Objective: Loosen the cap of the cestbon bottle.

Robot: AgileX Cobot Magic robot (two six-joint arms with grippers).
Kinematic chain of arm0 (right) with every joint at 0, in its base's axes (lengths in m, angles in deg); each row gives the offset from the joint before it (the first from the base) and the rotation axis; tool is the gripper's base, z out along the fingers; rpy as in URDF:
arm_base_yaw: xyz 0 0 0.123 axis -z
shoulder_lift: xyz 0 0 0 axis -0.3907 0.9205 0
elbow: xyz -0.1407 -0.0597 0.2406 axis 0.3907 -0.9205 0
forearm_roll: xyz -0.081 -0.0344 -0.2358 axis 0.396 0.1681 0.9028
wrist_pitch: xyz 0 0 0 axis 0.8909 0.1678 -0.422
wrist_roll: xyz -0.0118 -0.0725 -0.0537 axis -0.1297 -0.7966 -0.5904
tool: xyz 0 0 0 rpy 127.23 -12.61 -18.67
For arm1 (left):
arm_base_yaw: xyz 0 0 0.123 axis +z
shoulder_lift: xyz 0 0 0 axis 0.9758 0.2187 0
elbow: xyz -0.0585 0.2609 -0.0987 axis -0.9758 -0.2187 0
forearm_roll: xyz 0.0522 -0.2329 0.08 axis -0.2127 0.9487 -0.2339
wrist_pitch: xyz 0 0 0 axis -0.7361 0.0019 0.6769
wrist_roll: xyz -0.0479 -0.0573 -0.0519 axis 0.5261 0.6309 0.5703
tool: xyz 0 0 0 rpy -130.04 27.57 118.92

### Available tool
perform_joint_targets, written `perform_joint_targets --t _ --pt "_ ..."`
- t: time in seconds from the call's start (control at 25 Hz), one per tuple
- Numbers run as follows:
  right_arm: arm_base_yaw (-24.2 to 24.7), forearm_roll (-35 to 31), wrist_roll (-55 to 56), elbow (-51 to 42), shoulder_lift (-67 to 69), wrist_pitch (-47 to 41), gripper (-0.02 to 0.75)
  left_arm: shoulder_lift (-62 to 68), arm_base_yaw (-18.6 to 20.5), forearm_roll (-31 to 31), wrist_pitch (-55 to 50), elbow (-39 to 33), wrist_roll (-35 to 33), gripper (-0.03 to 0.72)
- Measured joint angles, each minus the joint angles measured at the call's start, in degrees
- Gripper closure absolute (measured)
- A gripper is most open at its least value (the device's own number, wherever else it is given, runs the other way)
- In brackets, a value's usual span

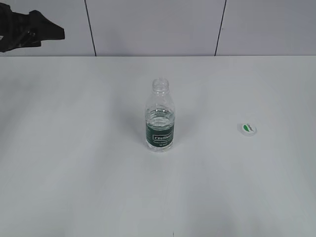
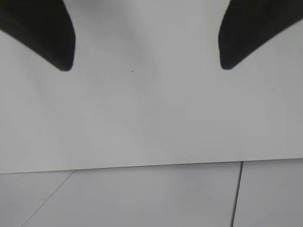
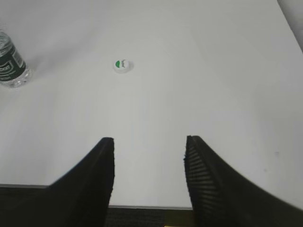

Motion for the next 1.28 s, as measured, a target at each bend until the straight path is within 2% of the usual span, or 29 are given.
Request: perform_joint_targets --t 0.52,0.84,1.28 --pt "0.26 1.90 1.81 0.00 0.00 0.07 0.365 0.00 0.00 0.00 2.03 0.00 0.00 0.124" --pt "6.80 4.09 1.75 0.00 0.00 0.10 0.365 0.00 0.00 0.00 2.43 0.00 0.00 0.124" --pt "7.25 4.21 1.75 0.00 0.00 0.14 0.365 0.00 0.00 0.00 3.67 0.00 0.00 0.124"
